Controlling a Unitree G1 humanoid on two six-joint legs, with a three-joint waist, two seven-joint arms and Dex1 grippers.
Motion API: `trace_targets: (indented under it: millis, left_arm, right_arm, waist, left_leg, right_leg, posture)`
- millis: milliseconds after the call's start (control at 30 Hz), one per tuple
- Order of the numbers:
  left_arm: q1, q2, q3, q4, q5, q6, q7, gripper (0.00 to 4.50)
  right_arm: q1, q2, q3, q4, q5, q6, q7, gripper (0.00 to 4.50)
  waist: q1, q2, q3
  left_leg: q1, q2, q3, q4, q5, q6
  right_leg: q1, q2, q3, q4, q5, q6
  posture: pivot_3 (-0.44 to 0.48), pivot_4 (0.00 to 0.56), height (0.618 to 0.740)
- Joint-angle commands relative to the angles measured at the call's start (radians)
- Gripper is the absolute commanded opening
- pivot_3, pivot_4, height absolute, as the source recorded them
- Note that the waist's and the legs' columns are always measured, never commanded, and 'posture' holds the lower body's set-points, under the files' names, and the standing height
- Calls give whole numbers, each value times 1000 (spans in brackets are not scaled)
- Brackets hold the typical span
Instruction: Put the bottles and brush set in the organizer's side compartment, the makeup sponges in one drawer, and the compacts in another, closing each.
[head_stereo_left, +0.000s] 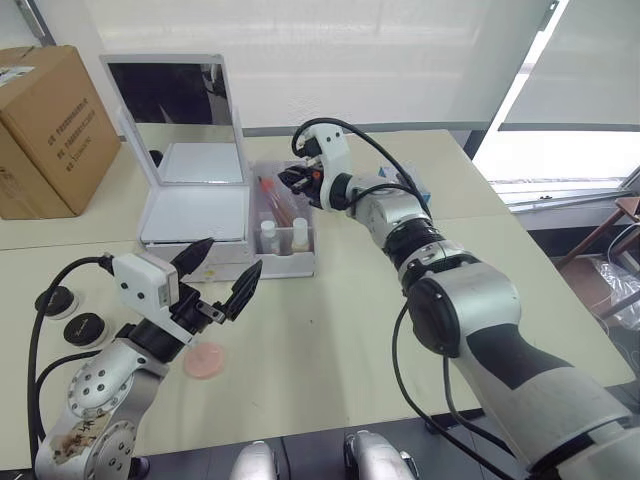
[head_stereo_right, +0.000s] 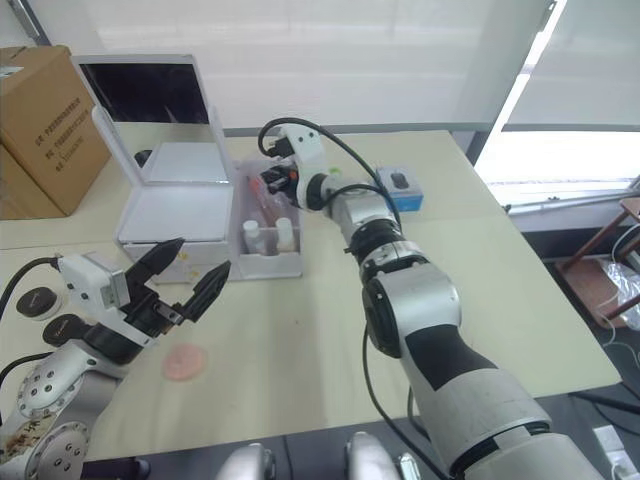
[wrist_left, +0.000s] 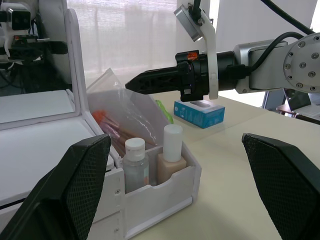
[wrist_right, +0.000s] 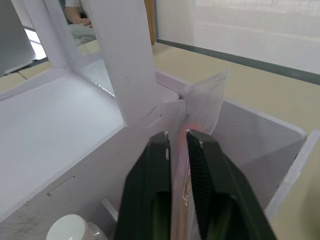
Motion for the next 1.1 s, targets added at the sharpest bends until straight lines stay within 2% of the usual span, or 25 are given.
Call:
trace_targets:
  millis: [33,333,700,800,933,1000,1100]
  left_arm:
    - [9,7,9,-37,-9,-19,0,4500]
    - [12,8,7,-42,-10,-14,10,4500]
    - [29,3,12,2,1,-54,-27,4500]
    - [47,9,27,10,-5,-69,-44,4500]
    - [54,55,102,48,-48,-65,-98,4500]
    - [64,89,147,74,-80,-54,-136,4500]
    - [80,145,204,117,-107,-40,-184,4500]
  right_arm:
    - [-22,15,18,-2,-36,19,-46,20]
    - [-24,10,-16,11,-48,94,-211,20]
    - [-49,-3,-62,-2,-28,87,-165,20]
    - [-75,-20,-95,-21,8,68,-82,20]
    - [-88,-95,-127,-118,94,102,154,20]
    - [-54,-131,-121,-218,130,169,236,20]
    - [58,-180,-92,-486,195,327,311,20]
  waist:
    - [0,0,0]
    - [1,0,0]
    - [0,0,0]
    - [0,0,0]
    - [4,0,1]
    - [4,0,0]
    - [6,-1,0]
  left_leg:
    - [0,0,0,0,0,0]
    - [0,0,0,0,0,0]
    - [0,0,0,0,0,0]
    - [0,0,0,0,0,0]
    - [0,0,-1,0,0,0]
    - [0,0,0,0,0,0]
    - [1,0,0,0,0,0]
  right_leg:
    - [0,0,0,0,0,0]
    - [0,0,0,0,-2,-3]
    - [0,0,0,0,0,0]
    - [0,0,0,0,0,0]
    - [0,0,-1,0,0,0]
    - [0,0,-1,-1,-1,0]
    - [1,0,-1,0,-4,-3]
  posture:
    - [0,150,733]
    - [0,150,733]
    - [0,150,733]
    - [0,150,733]
    - [0,150,733]
    - [0,150,733]
    - [0,150,733]
